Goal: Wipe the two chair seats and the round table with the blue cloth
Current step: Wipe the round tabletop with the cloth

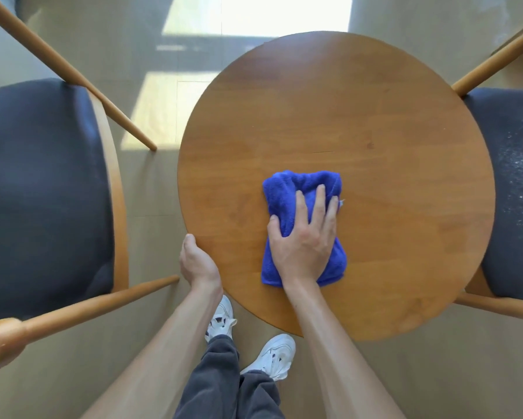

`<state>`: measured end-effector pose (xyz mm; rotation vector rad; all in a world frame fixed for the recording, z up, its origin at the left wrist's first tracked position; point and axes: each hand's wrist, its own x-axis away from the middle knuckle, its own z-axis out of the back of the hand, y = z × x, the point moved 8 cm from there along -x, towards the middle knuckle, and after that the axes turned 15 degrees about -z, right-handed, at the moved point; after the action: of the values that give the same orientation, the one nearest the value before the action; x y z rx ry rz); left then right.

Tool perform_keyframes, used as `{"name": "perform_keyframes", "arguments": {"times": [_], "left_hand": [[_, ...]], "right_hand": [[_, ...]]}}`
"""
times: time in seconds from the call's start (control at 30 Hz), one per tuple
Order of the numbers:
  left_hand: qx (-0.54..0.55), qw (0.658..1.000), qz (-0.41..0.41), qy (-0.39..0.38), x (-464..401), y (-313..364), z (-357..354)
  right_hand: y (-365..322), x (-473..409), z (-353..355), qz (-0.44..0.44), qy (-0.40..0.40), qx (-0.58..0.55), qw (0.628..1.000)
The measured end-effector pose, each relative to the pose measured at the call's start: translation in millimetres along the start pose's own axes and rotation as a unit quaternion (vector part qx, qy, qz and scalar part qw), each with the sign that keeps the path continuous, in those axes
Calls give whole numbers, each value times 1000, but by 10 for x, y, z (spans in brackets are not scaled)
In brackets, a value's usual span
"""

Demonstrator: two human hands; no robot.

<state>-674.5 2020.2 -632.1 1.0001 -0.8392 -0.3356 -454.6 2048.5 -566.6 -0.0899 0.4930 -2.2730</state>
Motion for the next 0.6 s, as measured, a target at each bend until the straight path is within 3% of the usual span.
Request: {"name": "perform_keyframes", "arguments": {"times": [0.37,0.6], "left_hand": [[24,999,30,-34,-623,407,-251],[122,986,32,-114,-637,580,-475]], "right_hand": [[-1106,518,-454,81,-78,-2,994],[-1332,434,-557,170,-101,-40,979]]}}
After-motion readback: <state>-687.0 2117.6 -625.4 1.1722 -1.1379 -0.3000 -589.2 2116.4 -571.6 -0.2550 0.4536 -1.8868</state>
